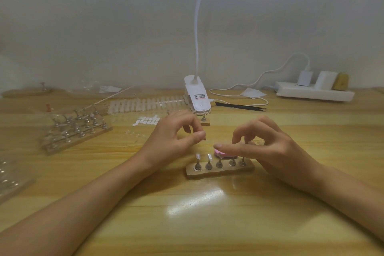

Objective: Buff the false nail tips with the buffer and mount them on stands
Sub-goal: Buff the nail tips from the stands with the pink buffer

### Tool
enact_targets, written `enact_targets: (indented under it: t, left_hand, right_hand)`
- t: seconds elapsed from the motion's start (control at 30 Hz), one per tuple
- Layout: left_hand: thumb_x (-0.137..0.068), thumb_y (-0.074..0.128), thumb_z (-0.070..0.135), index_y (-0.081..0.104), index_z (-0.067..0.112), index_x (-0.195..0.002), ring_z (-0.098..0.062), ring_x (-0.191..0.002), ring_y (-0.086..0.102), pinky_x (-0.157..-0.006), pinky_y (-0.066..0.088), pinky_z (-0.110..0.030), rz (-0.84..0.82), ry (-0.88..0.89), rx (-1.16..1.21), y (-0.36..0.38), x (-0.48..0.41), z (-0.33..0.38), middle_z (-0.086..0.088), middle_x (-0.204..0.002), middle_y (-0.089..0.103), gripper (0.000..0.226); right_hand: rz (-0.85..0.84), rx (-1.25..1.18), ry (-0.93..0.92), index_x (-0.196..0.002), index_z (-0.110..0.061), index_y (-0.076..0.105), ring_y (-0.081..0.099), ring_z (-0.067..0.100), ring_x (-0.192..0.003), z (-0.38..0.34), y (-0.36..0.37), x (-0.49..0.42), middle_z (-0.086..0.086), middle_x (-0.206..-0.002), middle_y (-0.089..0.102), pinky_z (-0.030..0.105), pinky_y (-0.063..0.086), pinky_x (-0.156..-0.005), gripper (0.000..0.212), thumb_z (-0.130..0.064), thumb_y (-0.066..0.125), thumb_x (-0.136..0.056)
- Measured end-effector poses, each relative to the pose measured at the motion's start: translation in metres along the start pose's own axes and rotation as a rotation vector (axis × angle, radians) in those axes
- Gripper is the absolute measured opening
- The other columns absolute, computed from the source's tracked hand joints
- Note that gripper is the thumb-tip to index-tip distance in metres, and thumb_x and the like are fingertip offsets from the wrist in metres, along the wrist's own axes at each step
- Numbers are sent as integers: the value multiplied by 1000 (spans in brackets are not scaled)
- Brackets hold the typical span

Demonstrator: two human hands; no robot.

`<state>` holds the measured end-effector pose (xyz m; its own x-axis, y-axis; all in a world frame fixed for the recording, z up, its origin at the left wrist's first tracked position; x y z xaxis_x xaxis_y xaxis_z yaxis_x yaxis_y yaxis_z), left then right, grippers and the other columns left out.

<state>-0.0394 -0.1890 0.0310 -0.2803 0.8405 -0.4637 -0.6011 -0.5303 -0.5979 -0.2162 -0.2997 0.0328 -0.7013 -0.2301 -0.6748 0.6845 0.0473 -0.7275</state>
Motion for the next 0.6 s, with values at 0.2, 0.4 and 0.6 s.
enact_targets:
  t: [0.2, 0.4, 0.6]
  left_hand:
    - [-88, 70, 13, 66, 16, -76, -2, -79, 59, -64, 38, -6, -15, -63, 73, 0, -1, -8, 20, -79, 64, 13]
    - [-88, 71, 18, 69, 20, -78, 2, -77, 59, -65, 38, -4, 54, -39, 59, -3, 0, -5, 15, -84, 67, 10]
    - [-78, 79, 13, 72, 6, -77, -11, -70, 60, -71, 49, -25, 146, 281, -103, -7, 7, 17, 1, -85, 62, 10]
  right_hand:
    - [-34, 54, -42, -114, -19, 75, 44, 14, -87, -2, 1, 0, 8, -91, 65, 17, 40, -78, 34, 1, 68, -87]
    - [67, -101, 143, -115, -18, 73, 54, 13, -83, 7, 1, -1, 6, -94, 62, 23, 48, -75, 27, -3, 63, -95]
    - [78, -657, 634, -105, -21, 76, 68, 14, -72, 29, 2, 3, 1, -84, 70, 25, 58, -60, 20, -16, 65, -89]
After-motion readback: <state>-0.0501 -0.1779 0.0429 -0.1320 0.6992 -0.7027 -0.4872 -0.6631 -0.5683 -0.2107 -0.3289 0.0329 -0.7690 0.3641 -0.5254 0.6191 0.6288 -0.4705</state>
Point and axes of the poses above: each hand's wrist, its own x-axis away from the middle knuckle, its own y-axis out of the palm, z = x × y, the point moved 4 cm from there along -x, towards the middle knuckle
